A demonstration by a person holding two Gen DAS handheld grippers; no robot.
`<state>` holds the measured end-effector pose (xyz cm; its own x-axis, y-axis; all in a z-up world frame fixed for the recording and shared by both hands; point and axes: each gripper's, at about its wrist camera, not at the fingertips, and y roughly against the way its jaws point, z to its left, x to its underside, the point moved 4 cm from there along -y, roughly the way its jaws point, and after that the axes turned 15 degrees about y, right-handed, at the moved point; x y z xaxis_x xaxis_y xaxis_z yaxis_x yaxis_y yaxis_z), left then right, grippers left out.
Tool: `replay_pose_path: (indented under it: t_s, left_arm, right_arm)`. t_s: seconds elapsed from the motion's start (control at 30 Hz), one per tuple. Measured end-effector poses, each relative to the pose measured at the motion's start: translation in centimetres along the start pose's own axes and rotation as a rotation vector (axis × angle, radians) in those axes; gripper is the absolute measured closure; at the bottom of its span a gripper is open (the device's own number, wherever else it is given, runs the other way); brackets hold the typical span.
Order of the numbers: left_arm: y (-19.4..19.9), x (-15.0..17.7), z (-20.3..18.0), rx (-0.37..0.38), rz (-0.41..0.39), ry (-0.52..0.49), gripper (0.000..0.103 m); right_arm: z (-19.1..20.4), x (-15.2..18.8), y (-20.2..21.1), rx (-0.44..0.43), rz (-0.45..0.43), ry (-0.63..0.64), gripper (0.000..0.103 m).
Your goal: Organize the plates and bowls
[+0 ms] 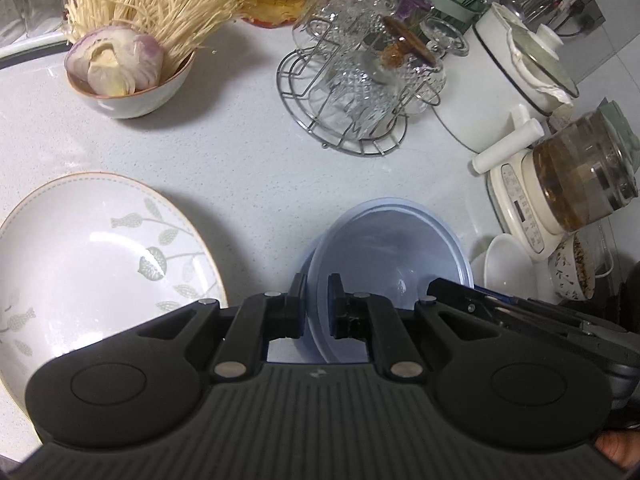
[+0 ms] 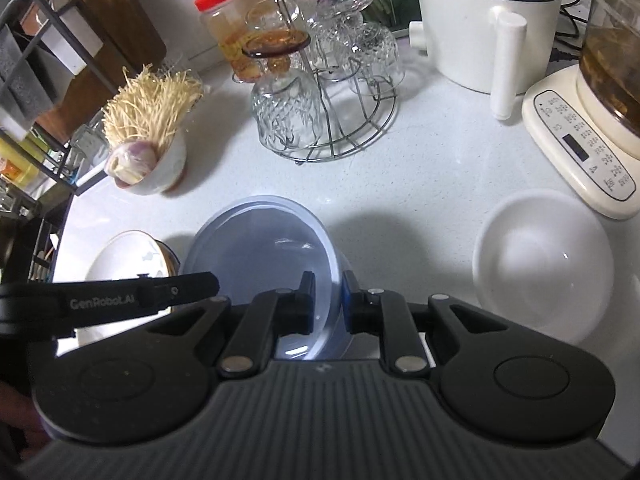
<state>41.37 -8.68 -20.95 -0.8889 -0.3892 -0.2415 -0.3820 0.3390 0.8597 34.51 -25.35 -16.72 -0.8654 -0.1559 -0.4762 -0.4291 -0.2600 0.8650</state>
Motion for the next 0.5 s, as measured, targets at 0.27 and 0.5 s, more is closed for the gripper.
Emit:
replay_pose_path:
  t_s: [0.27, 0.5]
  left_arm:
    - [-0.2, -0.4, 1.0, 0.005, 0.021, 0.027, 0.092]
    - [1.3, -0.8, 0.0, 0.023, 0.0, -0.021, 0.062]
  right_arm:
    - [-0.3, 0.1, -0.5, -0.001, 0.023, -0.019, 0.085]
    - [-0.5, -0.7, 0.7, 0.024, 0.0, -0.051, 0.054]
